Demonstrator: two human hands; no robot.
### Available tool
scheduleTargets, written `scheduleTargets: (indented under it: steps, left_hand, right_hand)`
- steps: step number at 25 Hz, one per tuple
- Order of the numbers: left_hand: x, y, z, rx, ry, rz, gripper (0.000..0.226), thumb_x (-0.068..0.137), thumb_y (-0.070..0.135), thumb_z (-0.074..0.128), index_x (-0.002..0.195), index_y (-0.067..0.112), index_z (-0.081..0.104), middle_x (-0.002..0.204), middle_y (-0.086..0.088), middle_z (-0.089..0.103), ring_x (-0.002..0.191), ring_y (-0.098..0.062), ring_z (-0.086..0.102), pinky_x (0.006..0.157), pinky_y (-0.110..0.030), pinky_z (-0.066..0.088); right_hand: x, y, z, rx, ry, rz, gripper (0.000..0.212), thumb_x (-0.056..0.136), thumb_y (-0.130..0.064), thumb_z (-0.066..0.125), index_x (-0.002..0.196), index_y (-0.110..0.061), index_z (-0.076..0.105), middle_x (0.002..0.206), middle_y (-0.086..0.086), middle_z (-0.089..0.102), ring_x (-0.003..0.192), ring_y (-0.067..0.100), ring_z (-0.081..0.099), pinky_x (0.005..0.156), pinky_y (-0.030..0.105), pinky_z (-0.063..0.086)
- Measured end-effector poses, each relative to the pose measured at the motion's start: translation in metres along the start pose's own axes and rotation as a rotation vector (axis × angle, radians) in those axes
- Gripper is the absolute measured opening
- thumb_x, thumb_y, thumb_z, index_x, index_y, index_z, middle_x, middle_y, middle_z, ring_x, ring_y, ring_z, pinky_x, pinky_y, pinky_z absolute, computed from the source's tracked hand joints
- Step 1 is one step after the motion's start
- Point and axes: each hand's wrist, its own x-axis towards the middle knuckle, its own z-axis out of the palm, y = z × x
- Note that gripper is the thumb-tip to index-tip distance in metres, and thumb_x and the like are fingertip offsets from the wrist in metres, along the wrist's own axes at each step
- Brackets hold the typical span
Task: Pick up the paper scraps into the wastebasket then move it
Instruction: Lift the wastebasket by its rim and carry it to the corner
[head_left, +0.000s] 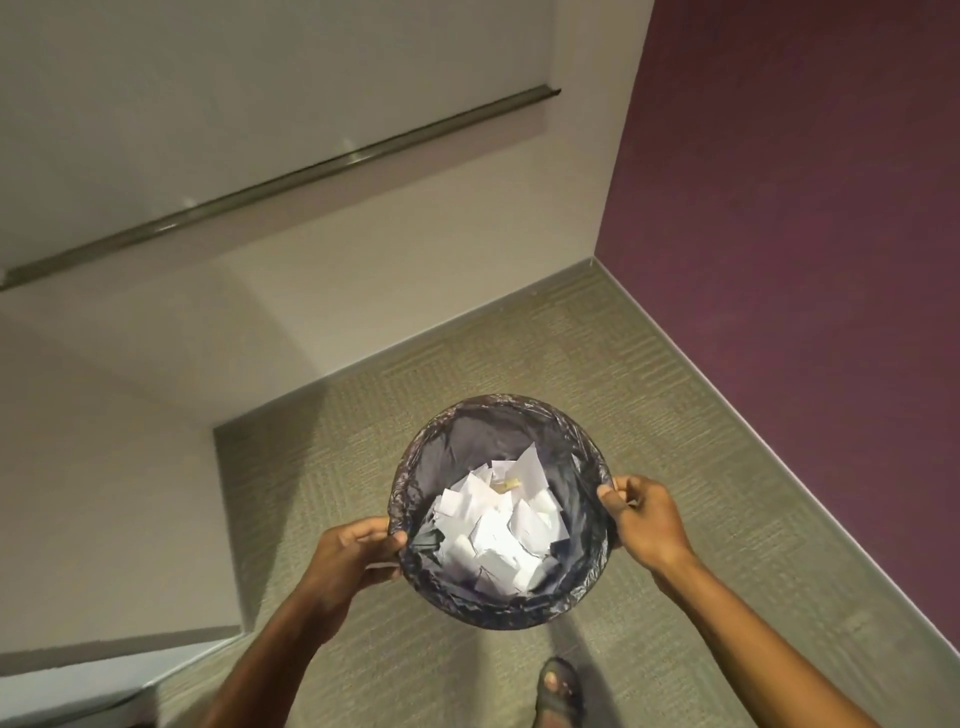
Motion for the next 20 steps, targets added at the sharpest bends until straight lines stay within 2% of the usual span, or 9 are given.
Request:
scheduleTargets:
  steps: [4, 9, 12, 15, 17, 20]
  left_hand:
    - [0.007, 0.020, 0.012, -0.009, 0.041, 0.012, 0.013, 0.085, 0.007, 0.068, 0.095, 0.004, 0.074, 0.092, -0.012, 0.075, 0.076, -0.015, 0.067, 0.074, -0.032, 0.052]
    - [0.034, 0.060, 0.028, -0.069, 0.108, 0.032, 0.011, 0.083, 0.002, 0.069, 0.093, 0.002, 0.073, 0.082, -0.010, 0.075, 0.064, -0.014, 0.070, 0.055, -0.025, 0.057]
    - [0.065, 0.087, 0.034, -0.095, 0.110, 0.054, 0.011, 0.083, -0.002, 0.067, 0.093, 0.000, 0.073, 0.082, -0.012, 0.075, 0.063, -0.015, 0.071, 0.054, -0.025, 0.057]
    - [0.105, 0.116, 0.035, -0.078, 0.081, 0.078, 0.011, 0.084, -0.002, 0.066, 0.093, -0.001, 0.073, 0.083, -0.012, 0.075, 0.063, -0.016, 0.070, 0.055, -0.025, 0.057]
    - [0.141, 0.142, 0.033, -0.071, 0.035, 0.107, 0.013, 0.083, 0.000, 0.068, 0.095, -0.004, 0.072, 0.085, -0.015, 0.074, 0.064, -0.018, 0.069, 0.058, -0.026, 0.056]
    - [0.189, 0.185, 0.034, -0.065, -0.017, 0.148, 0.016, 0.081, -0.001, 0.069, 0.097, -0.005, 0.071, 0.084, -0.015, 0.074, 0.064, -0.018, 0.065, 0.058, -0.024, 0.054]
  right_hand:
    - [0.000, -0.022, -0.018, 0.001, 0.008, 0.004, 0.029, 0.096, -0.014, 0.060, 0.079, 0.009, 0.055, 0.067, 0.014, 0.055, 0.062, 0.025, 0.054, 0.067, 0.060, 0.055]
    - [0.018, -0.056, -0.040, -0.014, 0.045, 0.016, 0.031, 0.096, -0.013, 0.059, 0.077, 0.010, 0.053, 0.066, 0.014, 0.053, 0.063, 0.027, 0.054, 0.070, 0.062, 0.054]
    - [0.042, -0.077, -0.045, -0.025, 0.086, 0.016, 0.028, 0.096, -0.014, 0.060, 0.073, 0.001, 0.054, 0.065, 0.013, 0.053, 0.062, 0.026, 0.053, 0.070, 0.061, 0.054]
    - [0.074, -0.096, -0.047, -0.020, 0.124, 0.031, 0.030, 0.096, -0.014, 0.060, 0.075, 0.005, 0.054, 0.064, 0.014, 0.054, 0.061, 0.027, 0.055, 0.069, 0.059, 0.055]
    - [0.099, -0.110, -0.046, -0.013, 0.155, 0.044, 0.031, 0.096, -0.014, 0.060, 0.079, 0.012, 0.055, 0.063, 0.014, 0.056, 0.057, 0.027, 0.058, 0.063, 0.056, 0.057]
    - [0.134, -0.136, -0.044, 0.031, 0.219, 0.105, 0.029, 0.097, -0.014, 0.059, 0.083, 0.011, 0.057, 0.067, 0.019, 0.061, 0.055, 0.024, 0.062, 0.051, 0.041, 0.058]
